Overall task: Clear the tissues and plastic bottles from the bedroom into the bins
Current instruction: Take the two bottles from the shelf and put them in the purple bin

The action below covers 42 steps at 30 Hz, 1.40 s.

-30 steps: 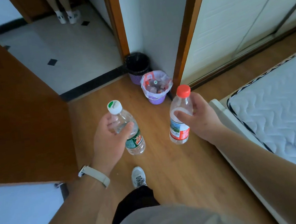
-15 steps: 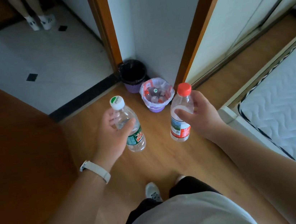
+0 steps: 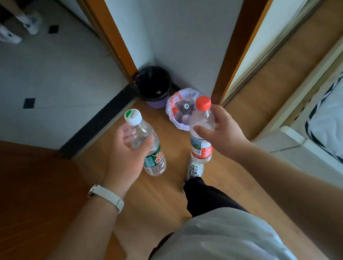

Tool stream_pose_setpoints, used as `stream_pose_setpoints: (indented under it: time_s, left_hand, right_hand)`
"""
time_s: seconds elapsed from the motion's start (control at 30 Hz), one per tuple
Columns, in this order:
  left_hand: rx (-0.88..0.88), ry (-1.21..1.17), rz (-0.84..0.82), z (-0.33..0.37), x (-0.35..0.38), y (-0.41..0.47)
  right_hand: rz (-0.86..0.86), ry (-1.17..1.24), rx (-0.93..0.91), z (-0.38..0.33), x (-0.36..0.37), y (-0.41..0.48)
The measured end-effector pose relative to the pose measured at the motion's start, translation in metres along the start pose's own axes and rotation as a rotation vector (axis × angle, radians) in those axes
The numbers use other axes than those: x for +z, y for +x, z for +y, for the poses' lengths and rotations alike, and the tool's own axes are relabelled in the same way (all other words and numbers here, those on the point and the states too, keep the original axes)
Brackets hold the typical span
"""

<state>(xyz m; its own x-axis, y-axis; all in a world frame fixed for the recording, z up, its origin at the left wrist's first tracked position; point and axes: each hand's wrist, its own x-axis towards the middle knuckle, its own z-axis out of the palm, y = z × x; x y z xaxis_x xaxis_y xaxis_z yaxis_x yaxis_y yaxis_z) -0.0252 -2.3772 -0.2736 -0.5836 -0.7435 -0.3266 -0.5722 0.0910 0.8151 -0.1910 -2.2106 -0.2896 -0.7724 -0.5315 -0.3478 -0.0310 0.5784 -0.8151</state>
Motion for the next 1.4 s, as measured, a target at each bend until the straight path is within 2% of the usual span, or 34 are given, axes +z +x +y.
stream_pose_setpoints:
  time_s: [0.23,0.53,0.8,1.03,1.3,1.4]
  left_hand:
    - [0.022,0.05,-0.081,0.034,0.008,0.102]
    - [0.068,0.138,-0.219,0.039,0.022,0.209]
    - [0.092,0.199,-0.521,-0.003,0.069,0.324]
    - [0.122,0.278,-0.588,-0.069,0.144,0.416]
    - [0.152,0.223,-0.597,-0.166,0.26,0.489]
    - [0.17,0.231,-0.6,-0.2,0.298,0.511]
  right_hand:
    - [-0.009,-0.043,0.058,-0.016,0.003,0.098]
    - [0.1,-0.033,0.193,-0.012,0.014,0.159]
    - [0.299,-0.019,0.449,0.024,0.056,0.206]
    - [0.413,0.05,0.519,0.095,0.103,0.273]
    - [0.488,0.017,0.499,0.228,0.139,0.362]
    - [0.463,0.008,0.482,0.278,0.151,0.391]
